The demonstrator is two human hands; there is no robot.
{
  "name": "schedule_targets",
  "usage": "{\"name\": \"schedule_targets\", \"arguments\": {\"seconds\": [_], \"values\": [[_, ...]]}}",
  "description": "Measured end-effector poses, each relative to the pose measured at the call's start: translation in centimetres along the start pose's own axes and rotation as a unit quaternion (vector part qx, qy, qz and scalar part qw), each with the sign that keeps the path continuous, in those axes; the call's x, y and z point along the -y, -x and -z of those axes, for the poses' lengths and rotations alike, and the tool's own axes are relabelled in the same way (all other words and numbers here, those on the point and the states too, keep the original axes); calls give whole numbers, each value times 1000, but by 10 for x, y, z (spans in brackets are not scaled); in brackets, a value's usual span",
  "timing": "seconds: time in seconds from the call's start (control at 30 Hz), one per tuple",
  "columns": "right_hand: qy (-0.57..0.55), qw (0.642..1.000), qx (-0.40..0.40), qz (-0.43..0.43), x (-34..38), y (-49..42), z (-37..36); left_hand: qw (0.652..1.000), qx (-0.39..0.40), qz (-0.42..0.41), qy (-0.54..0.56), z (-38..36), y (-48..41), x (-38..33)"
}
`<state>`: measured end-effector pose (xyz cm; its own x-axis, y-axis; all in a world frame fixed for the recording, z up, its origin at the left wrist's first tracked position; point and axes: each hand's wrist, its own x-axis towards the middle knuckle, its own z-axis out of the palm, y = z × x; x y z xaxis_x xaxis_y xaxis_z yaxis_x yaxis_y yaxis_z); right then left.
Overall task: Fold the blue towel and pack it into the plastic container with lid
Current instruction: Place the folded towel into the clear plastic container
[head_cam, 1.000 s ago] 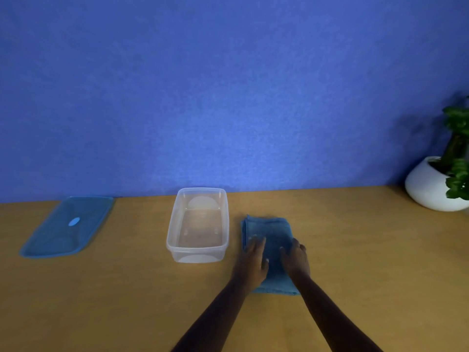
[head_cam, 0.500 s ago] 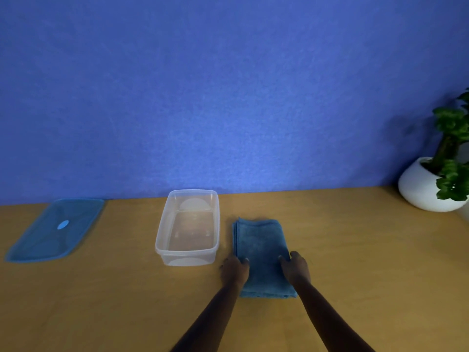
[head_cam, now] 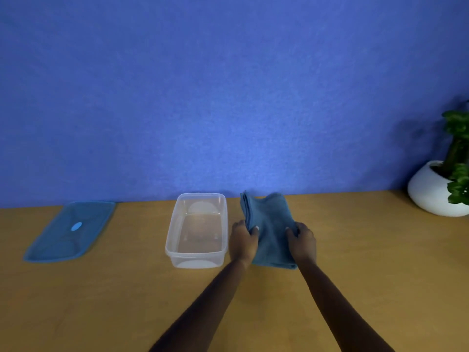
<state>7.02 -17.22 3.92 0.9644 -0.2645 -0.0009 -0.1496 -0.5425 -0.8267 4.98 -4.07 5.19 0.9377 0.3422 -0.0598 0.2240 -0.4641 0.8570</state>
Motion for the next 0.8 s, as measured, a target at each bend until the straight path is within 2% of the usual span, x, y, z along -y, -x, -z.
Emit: {"name": "schedule_targets", "arguments": {"seconds": [0.17, 0.43, 0.8], "values": [[-49, 998, 4, 35, 42, 1, -14, 998, -50, -24, -25, 42, -18, -4], [-60, 993, 80, 57, 88, 12, -66, 994, -99, -4, -34, 115, -48, 28], [-24, 992, 118, 25, 96, 28, -122, 994, -81, 36, -63, 134, -56, 86]]}}
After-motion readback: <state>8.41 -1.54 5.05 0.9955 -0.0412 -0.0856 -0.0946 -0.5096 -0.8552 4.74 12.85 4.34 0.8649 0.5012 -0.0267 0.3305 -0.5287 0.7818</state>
